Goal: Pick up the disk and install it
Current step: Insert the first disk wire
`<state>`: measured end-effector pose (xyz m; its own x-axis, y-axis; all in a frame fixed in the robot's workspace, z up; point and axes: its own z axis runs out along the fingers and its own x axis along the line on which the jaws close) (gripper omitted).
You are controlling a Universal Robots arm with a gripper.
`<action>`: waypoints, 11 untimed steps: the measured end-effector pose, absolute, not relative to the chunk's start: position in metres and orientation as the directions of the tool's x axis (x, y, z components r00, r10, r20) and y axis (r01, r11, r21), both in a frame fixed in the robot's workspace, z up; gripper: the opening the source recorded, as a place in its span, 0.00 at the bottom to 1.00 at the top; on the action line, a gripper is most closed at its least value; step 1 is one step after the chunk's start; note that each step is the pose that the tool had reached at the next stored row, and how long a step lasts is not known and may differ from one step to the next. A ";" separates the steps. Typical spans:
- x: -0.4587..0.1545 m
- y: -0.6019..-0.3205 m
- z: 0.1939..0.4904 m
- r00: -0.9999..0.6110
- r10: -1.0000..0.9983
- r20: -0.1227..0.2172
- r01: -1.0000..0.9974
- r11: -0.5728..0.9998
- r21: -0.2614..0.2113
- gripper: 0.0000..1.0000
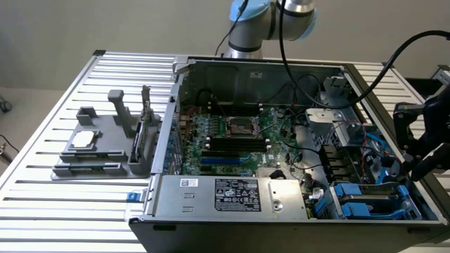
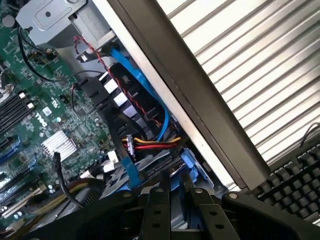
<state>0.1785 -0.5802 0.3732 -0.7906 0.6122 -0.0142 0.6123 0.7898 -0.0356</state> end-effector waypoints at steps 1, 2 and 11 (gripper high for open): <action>0.178 -0.580 0.372 -0.780 0.626 -0.014 0.626 0.779 -0.036 0.22; 0.178 -0.580 0.370 -0.768 0.640 -0.014 0.640 0.767 -0.036 0.22; 0.179 -0.580 0.366 -0.732 0.681 -0.013 0.681 0.732 -0.036 0.22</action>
